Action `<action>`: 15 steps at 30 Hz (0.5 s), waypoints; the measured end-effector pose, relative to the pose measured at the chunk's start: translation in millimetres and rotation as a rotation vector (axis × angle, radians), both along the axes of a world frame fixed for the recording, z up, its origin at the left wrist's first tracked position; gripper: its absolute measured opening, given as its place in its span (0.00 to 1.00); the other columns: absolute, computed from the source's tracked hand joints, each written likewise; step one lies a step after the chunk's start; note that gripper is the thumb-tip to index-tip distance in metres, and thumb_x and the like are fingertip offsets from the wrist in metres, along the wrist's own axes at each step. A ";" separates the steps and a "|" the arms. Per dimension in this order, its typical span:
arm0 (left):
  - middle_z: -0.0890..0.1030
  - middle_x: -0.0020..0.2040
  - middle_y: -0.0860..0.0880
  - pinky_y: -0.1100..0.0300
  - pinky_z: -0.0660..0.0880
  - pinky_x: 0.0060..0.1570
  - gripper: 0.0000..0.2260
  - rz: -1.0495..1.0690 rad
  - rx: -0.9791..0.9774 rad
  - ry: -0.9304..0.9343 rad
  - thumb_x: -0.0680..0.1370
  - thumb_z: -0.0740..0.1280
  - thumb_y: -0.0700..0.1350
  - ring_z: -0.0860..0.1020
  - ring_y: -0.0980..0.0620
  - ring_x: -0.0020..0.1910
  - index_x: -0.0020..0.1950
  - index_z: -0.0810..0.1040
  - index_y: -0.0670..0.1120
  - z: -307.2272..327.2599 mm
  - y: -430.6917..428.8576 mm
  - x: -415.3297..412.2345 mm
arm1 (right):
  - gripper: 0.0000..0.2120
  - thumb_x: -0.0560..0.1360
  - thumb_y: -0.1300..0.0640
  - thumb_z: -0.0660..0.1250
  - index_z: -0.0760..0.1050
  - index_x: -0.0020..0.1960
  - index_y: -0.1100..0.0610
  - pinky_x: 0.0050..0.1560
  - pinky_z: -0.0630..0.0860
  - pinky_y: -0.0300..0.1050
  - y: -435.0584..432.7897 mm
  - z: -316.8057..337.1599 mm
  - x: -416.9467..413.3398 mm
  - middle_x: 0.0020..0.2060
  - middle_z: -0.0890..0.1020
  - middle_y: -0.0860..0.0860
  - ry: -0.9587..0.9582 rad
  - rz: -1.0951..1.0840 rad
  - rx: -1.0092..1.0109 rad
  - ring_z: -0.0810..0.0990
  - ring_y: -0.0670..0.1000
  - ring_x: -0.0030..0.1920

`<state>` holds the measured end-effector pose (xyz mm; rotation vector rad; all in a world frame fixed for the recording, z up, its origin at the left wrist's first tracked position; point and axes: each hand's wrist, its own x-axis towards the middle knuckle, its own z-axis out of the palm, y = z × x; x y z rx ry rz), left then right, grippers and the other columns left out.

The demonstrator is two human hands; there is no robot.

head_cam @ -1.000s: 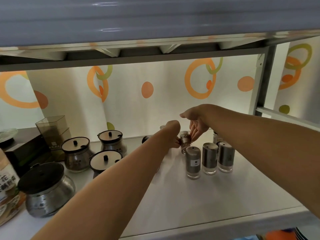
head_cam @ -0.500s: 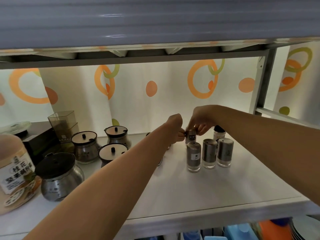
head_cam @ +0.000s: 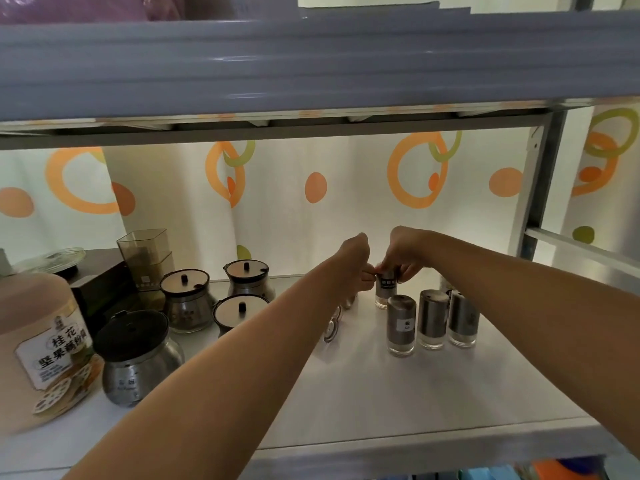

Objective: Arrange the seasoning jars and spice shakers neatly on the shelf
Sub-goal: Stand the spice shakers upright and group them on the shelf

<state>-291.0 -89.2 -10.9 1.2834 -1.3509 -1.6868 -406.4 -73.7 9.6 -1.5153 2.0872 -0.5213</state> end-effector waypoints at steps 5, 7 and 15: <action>0.74 0.40 0.39 0.59 0.68 0.34 0.21 -0.045 0.016 0.006 0.82 0.49 0.55 0.72 0.47 0.39 0.43 0.65 0.38 -4.3 -7.9 0.2 | 0.18 0.73 0.57 0.74 0.78 0.55 0.70 0.56 0.81 0.52 -1.9 -0.5 1.9 0.50 0.84 0.64 -0.007 -0.008 0.014 0.85 0.59 0.51; 0.76 0.41 0.38 0.58 0.71 0.36 0.22 -0.051 0.006 0.000 0.82 0.49 0.55 0.74 0.46 0.40 0.48 0.65 0.35 -5.0 -8.6 0.1 | 0.18 0.73 0.57 0.74 0.78 0.55 0.70 0.56 0.81 0.52 -2.5 -1.3 1.0 0.50 0.84 0.64 -0.014 -0.014 0.017 0.85 0.59 0.52; 0.75 0.58 0.34 0.52 0.72 0.53 0.24 -0.026 0.012 -0.003 0.82 0.50 0.53 0.75 0.41 0.54 0.64 0.68 0.34 2.6 0.8 7.0 | 0.24 0.73 0.53 0.75 0.75 0.60 0.69 0.57 0.80 0.53 1.5 1.6 4.3 0.54 0.82 0.65 0.017 -0.017 0.027 0.84 0.60 0.52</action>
